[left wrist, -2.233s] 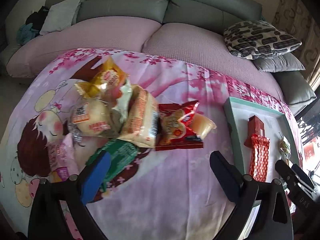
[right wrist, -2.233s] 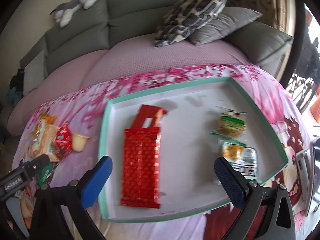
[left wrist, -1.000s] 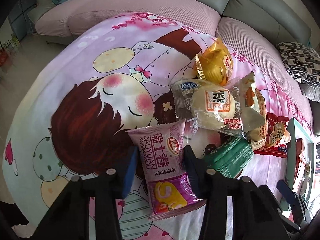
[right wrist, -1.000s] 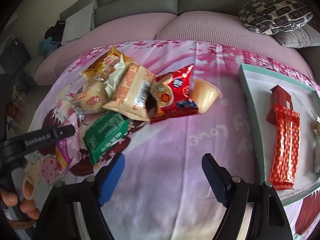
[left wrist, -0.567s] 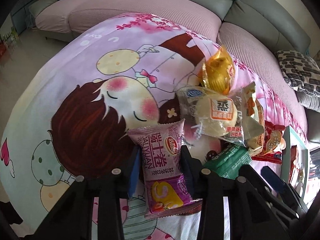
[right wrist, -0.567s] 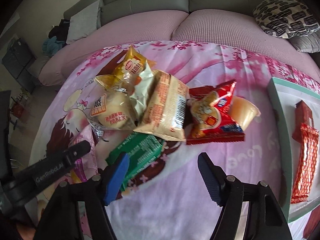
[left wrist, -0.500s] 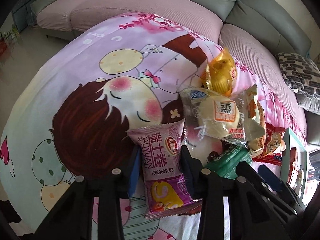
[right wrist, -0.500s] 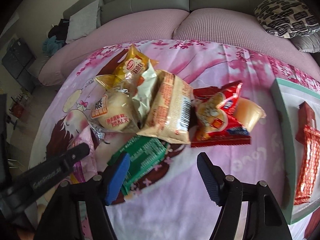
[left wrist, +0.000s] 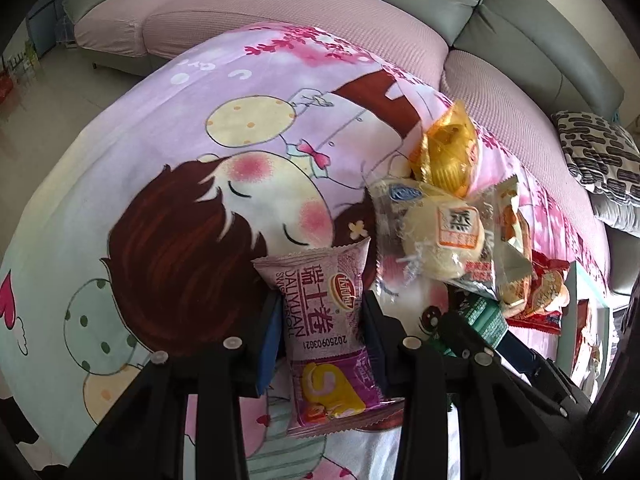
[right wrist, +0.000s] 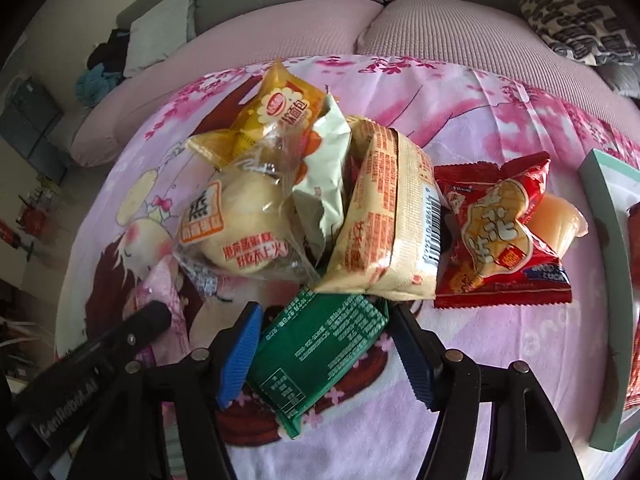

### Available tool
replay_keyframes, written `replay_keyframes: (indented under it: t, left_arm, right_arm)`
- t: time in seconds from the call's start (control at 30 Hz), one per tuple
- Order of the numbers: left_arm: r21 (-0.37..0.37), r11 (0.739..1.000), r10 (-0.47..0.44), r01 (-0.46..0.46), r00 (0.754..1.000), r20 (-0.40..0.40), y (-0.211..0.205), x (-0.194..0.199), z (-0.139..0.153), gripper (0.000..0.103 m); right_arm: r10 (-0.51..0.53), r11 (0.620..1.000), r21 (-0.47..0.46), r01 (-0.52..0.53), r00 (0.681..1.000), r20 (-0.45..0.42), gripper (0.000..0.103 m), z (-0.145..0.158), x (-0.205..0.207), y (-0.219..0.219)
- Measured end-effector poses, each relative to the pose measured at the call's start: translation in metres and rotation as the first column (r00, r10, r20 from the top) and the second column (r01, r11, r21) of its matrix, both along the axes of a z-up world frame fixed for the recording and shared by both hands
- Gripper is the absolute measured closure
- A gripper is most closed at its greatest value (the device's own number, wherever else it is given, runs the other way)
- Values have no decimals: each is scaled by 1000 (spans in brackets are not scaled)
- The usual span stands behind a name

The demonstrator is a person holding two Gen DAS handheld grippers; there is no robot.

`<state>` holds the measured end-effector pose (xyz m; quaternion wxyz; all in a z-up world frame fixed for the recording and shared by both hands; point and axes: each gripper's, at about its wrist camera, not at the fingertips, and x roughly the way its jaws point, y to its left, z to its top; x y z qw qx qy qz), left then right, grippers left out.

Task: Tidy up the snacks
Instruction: 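Grasp the green rectangular pack with the right tool while the left tool grasps the pink-and-purple bag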

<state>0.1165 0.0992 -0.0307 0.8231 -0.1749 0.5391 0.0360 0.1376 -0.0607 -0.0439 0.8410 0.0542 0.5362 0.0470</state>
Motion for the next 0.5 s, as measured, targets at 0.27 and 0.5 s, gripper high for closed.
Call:
replay_keyframes:
  t: [0.27, 0.5]
  left_arm:
    - [37, 996, -83, 84, 996, -12, -30, -3, -1, 63]
    - [49, 993, -110, 111, 994, -20, -43, -6, -2, 63]
  right_arm:
    - [-2, 995, -97, 2, 1000, 3, 41, -2, -27, -20]
    - [6, 988, -155, -2, 1000, 23, 53, -5, -44, -39]
